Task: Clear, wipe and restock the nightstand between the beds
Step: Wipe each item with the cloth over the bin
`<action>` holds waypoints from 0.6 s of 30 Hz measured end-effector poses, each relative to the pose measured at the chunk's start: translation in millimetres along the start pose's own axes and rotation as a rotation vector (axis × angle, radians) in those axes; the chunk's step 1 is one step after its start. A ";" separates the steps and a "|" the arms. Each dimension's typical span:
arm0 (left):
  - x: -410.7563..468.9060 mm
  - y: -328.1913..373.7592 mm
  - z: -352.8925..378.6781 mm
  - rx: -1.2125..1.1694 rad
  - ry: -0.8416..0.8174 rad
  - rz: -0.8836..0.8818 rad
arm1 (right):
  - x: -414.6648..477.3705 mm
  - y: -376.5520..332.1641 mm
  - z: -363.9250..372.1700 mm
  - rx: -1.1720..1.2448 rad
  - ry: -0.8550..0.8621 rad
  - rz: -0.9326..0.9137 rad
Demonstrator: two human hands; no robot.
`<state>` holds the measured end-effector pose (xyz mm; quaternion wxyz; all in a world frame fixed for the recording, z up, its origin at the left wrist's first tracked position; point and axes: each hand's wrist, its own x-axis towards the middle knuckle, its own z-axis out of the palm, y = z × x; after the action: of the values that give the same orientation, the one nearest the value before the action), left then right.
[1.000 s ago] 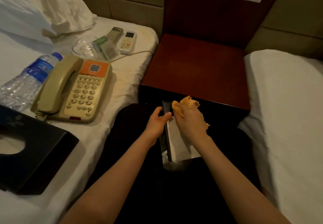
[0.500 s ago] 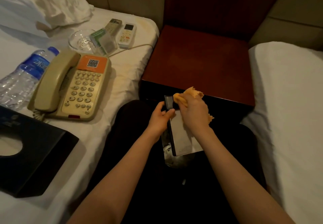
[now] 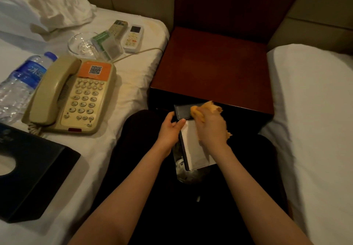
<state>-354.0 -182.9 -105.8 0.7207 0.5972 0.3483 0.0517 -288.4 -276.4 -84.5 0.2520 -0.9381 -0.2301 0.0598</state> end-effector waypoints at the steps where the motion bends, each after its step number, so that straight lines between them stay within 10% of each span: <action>1: -0.6 0.3 -0.1 0.001 -0.004 0.004 | -2.9 -4.5 4.0 -0.039 -0.038 -0.066; 9: 1.6 2.9 -0.6 -0.033 0.032 -0.007 | 14.4 6.4 -16.2 0.080 0.148 0.175; 14: 3.9 0.5 -1.9 -0.096 0.041 -0.060 | -18.0 -10.8 2.8 -0.086 -0.037 -0.212; 18: 4.4 2.1 -1.1 -0.131 0.050 -0.048 | 1.7 1.9 -5.3 0.055 0.084 0.117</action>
<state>-350.6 -179.2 -105.9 0.7504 0.5387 0.3761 0.0719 -284.9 -279.4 -80.9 0.2831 -0.9443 -0.1626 0.0411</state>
